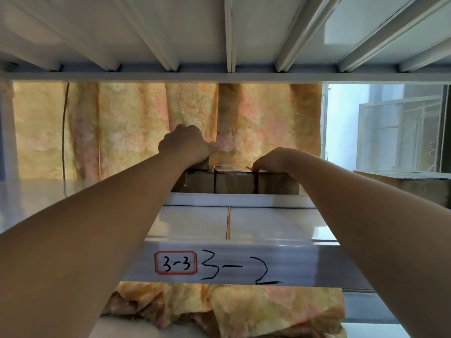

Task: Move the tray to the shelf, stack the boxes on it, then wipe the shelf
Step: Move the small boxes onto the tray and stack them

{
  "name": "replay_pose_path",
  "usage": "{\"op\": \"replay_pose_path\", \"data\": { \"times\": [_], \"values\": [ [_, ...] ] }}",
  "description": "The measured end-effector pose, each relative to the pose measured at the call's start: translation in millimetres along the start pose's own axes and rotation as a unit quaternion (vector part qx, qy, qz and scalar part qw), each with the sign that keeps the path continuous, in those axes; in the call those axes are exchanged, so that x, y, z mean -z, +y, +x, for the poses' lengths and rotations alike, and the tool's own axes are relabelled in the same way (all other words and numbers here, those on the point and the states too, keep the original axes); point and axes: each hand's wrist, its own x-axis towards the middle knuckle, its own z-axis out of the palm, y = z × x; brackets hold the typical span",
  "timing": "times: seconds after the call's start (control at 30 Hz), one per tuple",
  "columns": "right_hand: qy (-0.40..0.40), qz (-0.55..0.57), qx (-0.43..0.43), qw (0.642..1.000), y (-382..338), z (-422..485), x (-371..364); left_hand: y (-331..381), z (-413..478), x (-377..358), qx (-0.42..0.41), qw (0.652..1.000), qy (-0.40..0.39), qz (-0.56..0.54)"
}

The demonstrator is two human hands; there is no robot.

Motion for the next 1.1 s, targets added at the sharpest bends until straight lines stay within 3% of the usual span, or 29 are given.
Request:
{"op": "replay_pose_path", "data": {
  "times": [0.27, 0.47, 0.7, 0.97, 1.1],
  "values": [
    [0.088, -0.024, -0.004, 0.996, 1, 22, -9, 1, -6, 2, 0.007, 1.000, -0.003, -0.013],
    [0.038, -0.036, 0.034, 0.998, 4, 18, -8, 0, -6, 2, 0.000, 1.000, 0.004, -0.004],
    [-0.001, -0.127, 0.070, 0.989, 2, 5, -3, 2, -10, 2, -0.003, 1.000, 0.012, -0.003],
    [-0.017, -0.220, 0.073, 0.973, -5, 1, -3, 1, -27, 8, 0.000, 0.992, 0.127, 0.007],
    [-0.015, -0.241, 0.074, 0.968, -7, 4, -3, 3, -31, 11, -0.005, 0.989, 0.138, 0.060]
  ]
}}
